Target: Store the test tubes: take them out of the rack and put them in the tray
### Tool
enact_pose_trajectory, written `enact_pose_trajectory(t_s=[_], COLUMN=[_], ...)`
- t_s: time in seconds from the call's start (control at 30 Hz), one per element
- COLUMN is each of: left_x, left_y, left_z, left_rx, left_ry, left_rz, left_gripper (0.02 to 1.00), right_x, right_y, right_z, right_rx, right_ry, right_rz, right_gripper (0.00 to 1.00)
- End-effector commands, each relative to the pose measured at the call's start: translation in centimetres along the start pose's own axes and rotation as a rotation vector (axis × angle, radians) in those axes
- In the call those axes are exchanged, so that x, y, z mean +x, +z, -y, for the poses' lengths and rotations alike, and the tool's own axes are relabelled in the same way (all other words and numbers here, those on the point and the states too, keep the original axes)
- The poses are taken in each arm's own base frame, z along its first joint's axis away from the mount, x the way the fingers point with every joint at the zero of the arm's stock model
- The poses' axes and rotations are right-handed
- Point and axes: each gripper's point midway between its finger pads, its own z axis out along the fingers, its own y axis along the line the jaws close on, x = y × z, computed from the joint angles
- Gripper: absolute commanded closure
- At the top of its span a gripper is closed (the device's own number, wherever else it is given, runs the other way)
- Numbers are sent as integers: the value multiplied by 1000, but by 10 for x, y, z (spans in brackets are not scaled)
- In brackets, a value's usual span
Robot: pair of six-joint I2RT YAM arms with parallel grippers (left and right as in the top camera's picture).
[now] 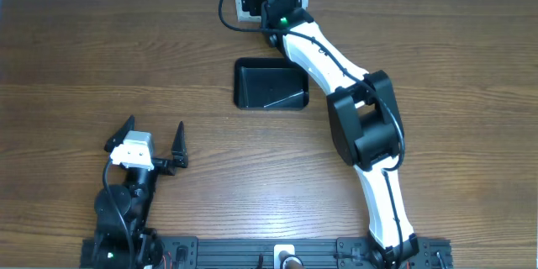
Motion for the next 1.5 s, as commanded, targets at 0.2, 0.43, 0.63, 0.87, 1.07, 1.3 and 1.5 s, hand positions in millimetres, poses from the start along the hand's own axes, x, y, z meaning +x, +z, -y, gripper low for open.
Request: enact_pose_trajectory(t_s=[0.2,0.43,0.63,0.87,1.07,1.3,1.5], left_x=[1,1,1,1,1,1,1], left_y=[0,0,0,0,0,0,0], left_z=[0,0,0,0,0,0,0], left_rx=[1,1,1,1,1,1,1], left_ry=[11,11,11,11,11,11,11], left_rz=[1,1,1,1,1,1,1], left_gripper=[20,18,18,18,18,18,20], right_x=[-15,-16,-16,-9,-8,-8,-10], right_y=[6,9,10,16,19,19,19], right_z=[16,15,15,16,18,19,19], right_rx=[54,49,49,54,56,57,56], right_ry=[29,34,34,29,32,33,34], right_rz=[49,64,66,59,60,61,66], right_gripper=[220,336,404,465,570,711,783])
